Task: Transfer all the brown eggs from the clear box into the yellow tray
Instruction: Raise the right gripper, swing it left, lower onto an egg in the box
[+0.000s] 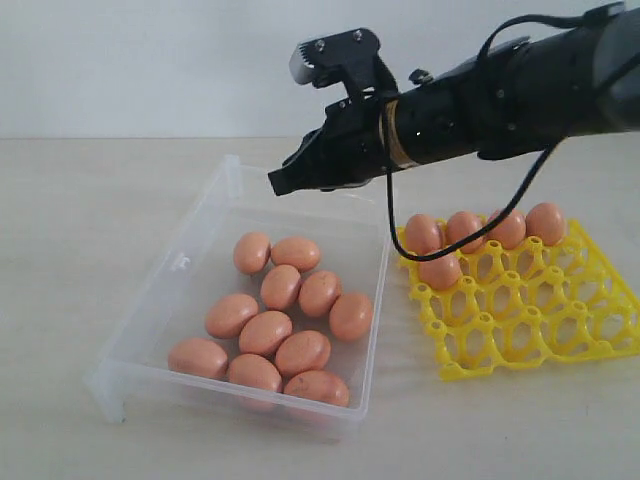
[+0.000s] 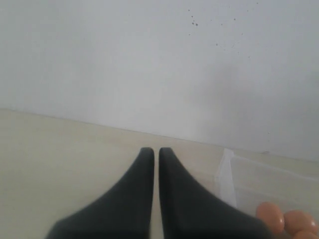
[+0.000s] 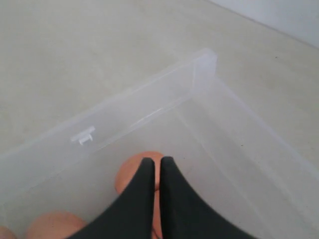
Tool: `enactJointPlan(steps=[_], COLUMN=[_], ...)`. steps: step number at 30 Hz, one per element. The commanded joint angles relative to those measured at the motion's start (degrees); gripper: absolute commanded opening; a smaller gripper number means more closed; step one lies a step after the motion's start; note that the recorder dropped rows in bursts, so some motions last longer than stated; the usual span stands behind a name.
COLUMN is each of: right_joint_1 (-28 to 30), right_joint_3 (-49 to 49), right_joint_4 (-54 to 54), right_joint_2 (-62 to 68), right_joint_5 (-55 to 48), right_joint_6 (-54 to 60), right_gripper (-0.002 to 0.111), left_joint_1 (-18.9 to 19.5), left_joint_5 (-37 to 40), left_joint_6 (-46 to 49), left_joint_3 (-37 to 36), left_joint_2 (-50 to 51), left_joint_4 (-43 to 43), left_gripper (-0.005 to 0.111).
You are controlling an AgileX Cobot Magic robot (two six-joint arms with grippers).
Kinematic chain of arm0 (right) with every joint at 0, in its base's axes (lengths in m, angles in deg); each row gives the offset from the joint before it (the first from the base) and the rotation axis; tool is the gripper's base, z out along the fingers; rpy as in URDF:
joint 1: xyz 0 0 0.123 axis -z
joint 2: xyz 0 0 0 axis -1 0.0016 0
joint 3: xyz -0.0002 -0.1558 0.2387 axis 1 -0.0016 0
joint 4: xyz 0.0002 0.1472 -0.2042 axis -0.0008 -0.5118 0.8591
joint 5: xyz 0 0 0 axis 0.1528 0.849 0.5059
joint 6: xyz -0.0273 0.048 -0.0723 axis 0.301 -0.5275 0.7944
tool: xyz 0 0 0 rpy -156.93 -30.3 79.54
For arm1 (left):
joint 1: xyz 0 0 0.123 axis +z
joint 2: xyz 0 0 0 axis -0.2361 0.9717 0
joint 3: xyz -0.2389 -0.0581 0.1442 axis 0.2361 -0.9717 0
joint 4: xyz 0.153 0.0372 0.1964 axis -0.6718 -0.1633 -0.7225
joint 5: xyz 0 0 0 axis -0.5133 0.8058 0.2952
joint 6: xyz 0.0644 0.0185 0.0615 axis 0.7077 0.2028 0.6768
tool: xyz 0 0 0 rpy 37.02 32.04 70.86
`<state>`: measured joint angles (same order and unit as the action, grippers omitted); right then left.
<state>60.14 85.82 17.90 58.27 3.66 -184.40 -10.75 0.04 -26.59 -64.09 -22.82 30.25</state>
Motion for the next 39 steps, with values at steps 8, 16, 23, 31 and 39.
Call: enactJointPlan(steps=[8, 16, 23, 31, 39], right_joint_1=[-0.05, -0.05, -0.05, -0.05, -0.45], right_joint_3=[3.31, 0.52, -0.88, 1.52, 10.93], right_joint_4=[0.76, -1.78, -33.26, -101.45, -116.46], right_joint_2=[2.45, -5.31, -7.29, -5.58, 2.18], right_joint_5=[-15.41, -40.54, -57.96, -45.78, -52.84], right_joint_6=[10.16, 15.88, 53.83, 115.82, 126.49], right_gripper=[0.000, 0.000, 0.000, 0.000, 0.000], left_joint_1=[-0.22, -0.22, -0.22, -0.22, -0.22], left_joint_5=[-0.11, -0.11, -0.11, -0.11, -0.11], left_joint_6=[-0.07, -0.07, -0.07, -0.07, -0.07], left_joint_3=[0.21, 0.21, 0.21, 0.21, 0.21], left_joint_2=[0.20, 0.20, 0.20, 0.20, 0.20], left_joint_4=[0.03, 0.03, 0.03, 0.03, 0.03], left_gripper=[0.004, 0.004, 0.004, 0.004, 0.004])
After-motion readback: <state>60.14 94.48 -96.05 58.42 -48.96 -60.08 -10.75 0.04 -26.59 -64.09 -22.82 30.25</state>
